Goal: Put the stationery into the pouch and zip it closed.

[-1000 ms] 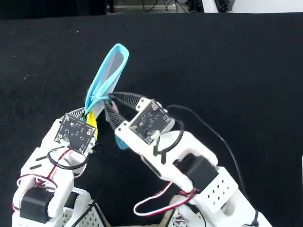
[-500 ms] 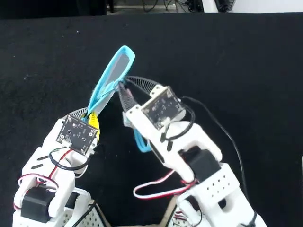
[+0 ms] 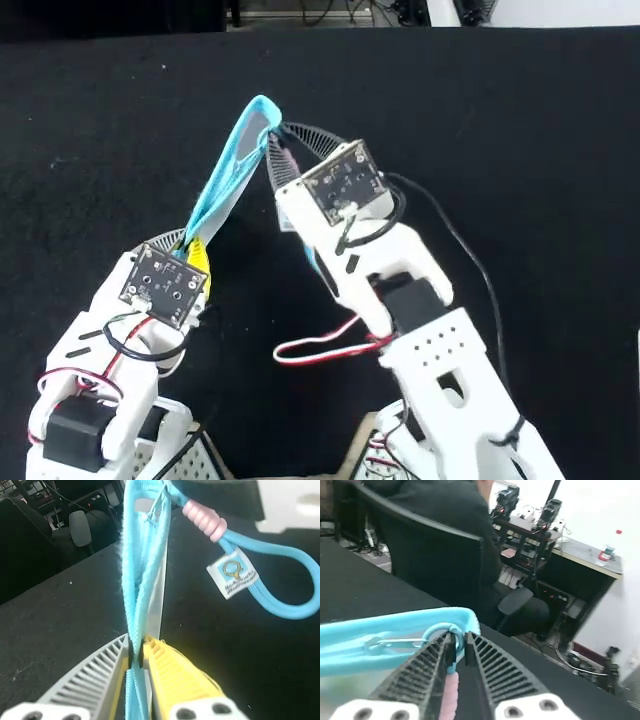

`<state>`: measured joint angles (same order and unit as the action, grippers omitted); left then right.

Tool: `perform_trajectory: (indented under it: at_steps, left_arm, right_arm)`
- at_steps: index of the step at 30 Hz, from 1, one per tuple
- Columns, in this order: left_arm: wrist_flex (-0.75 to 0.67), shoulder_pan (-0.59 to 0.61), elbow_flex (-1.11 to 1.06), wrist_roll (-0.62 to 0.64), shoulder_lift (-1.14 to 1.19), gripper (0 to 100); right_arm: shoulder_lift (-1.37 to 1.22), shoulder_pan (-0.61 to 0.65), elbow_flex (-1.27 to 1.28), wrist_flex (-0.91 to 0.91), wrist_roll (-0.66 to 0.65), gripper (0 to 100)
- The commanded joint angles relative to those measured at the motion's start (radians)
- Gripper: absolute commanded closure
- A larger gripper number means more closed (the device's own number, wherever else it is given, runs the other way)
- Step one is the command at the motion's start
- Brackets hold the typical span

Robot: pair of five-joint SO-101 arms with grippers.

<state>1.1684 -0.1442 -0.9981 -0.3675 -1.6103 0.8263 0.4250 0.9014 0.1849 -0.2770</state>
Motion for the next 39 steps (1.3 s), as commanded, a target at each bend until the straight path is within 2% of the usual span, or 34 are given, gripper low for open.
perform_trajectory:
  at_steps: [1,7,15,27,33,39]
  left_arm:
    - [0.029,0.001,-0.012,0.002,-0.002,97]
    - [0.029,0.001,-0.013,0.002,-0.002,97]
    - [0.029,0.001,-0.016,0.002,-0.002,97]
    - [0.029,0.001,-0.016,0.002,-0.002,97]
    - [0.029,0.001,-0.016,0.002,-0.002,97]
    - [0.029,0.001,-0.016,0.002,-0.002,97]
  right_arm:
    - [-0.028,-0.094,-0.076,-0.084,0.005,98.7]
    - [-0.108,-0.153,-0.084,-0.181,0.009,98.7]
    - [-0.246,-0.23,-0.2,-0.183,0.011,98.7]
    - [-0.363,-0.244,-0.265,-0.184,0.005,98.6]
    - [-0.414,-0.293,-0.311,-0.183,0.012,98.6]
    - [-0.377,-0.253,-0.294,-0.12,0.005,98.6]
